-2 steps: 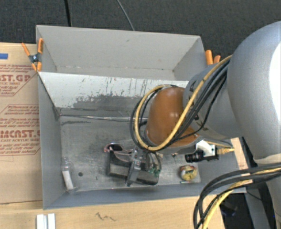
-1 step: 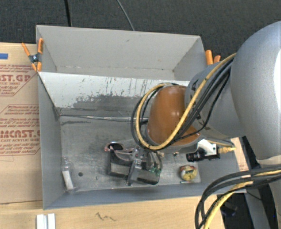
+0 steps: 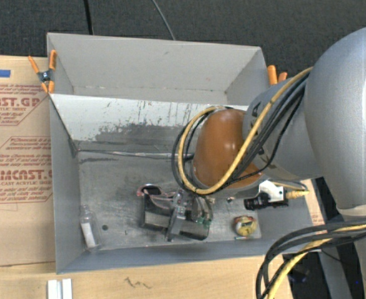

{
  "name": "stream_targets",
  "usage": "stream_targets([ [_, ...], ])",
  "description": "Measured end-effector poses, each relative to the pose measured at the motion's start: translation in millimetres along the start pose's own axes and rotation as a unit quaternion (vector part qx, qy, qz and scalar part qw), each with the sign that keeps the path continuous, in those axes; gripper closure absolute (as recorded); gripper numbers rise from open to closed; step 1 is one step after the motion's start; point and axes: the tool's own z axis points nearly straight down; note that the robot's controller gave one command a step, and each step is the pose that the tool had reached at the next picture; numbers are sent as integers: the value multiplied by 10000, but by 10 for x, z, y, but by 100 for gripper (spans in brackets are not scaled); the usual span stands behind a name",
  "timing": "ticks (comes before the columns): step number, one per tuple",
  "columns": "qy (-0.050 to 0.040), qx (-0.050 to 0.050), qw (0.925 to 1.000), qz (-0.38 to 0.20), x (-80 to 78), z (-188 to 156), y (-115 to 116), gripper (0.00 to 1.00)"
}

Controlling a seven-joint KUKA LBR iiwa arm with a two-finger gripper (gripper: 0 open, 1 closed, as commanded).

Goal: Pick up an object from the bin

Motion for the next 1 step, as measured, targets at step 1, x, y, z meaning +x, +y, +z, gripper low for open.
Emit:
stream_targets([
  [1,26,13,10000,0,14,-98,-6,100],
])
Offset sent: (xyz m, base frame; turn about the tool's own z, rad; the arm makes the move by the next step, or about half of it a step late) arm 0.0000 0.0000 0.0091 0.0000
